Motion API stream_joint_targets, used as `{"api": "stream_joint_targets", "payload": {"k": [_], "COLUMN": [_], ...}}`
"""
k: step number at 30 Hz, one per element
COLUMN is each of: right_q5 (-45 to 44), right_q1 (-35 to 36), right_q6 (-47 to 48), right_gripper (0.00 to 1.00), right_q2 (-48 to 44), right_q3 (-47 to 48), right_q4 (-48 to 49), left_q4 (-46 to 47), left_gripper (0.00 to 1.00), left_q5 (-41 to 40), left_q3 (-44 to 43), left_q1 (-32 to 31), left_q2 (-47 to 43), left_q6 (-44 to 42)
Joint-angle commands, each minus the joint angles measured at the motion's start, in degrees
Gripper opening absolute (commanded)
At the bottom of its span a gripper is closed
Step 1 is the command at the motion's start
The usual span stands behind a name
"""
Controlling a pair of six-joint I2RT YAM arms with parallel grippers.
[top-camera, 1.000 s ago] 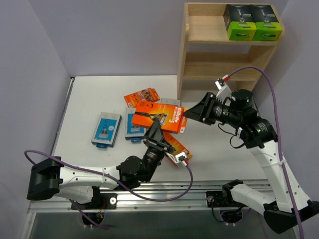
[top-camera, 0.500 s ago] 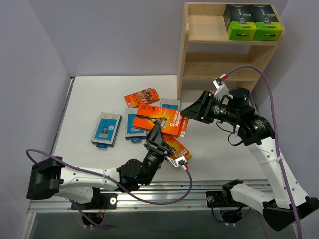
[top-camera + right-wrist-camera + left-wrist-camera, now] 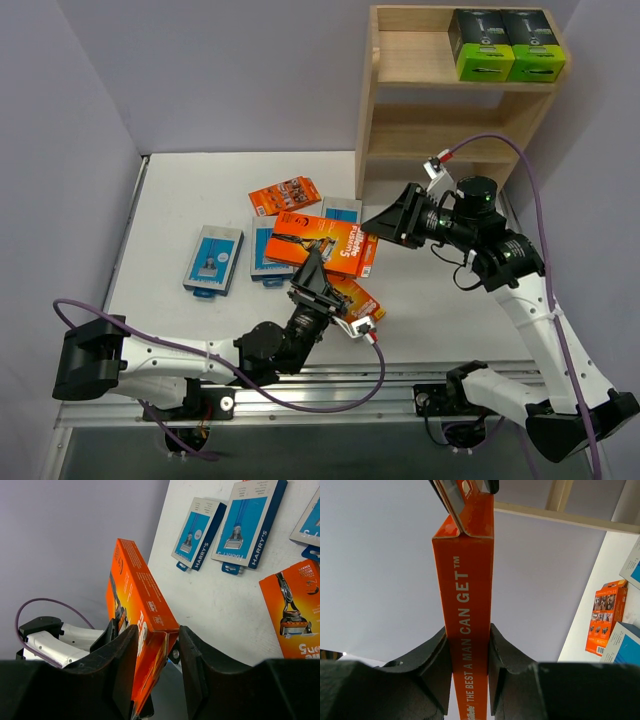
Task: Place and organize the shaving razors onto the shelf
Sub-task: Pass the shaving razor from the left arm to the right
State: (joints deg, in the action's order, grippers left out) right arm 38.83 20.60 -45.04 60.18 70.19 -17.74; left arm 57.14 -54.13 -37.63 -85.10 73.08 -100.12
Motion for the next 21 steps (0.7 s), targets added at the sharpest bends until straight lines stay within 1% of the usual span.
{"api": "stream_joint_targets", "payload": {"k": [1,11,14,15,16,17,19,21], "right_q5": [2.39,2.04,3.09,3.79,4.76,5.98,9.15,12.3], "right_q1": [-0.3,-1.18,-1.53,-1.61,-1.88,-2.05,-2.41,-2.67], "right_q6": [-0.75,1.62,0.3,-0.31,-0.92,-2.5,-4.09,-4.88], "right_gripper": [0.34,0.37,0.27,0.2,0.16,0.08,0.0,0.0], "right_q2": [0.55,2.13,1.52,1.26,0.99,0.73,0.29,-0.41], "right_q3": [-1.11,-1.99,-2.43,-2.86,-3.22,-3.48,-4.54,-5.06], "right_q4": [3.32,0.95,3.23,3.93,5.85,7.18,10.33,12.01], "left_q4": [2.97,3.5,3.06,2.36,2.1,1.92,-0.8,-3.6], "left_gripper": [0.02,0.02,0.02,0.02,0.02,0.02,0.02,0.04], "left_q5": [1.04,0.6,0.6,0.6,0.69,0.78,1.04,1.66], "left_q3": [-0.52,-0.52,-0.43,-0.43,-0.43,-0.26,-0.08,0.88], "left_q1": [-0.94,-1.03,-1.03,-1.03,-1.03,-1.03,-0.86,-0.68], "left_q2": [-1.71,-1.45,-1.45,-1.45,-1.53,-1.62,-2.5,-3.81], "left_q6": [0.45,-0.08,0.36,0.62,0.97,1.93,3.95,7.99]}}
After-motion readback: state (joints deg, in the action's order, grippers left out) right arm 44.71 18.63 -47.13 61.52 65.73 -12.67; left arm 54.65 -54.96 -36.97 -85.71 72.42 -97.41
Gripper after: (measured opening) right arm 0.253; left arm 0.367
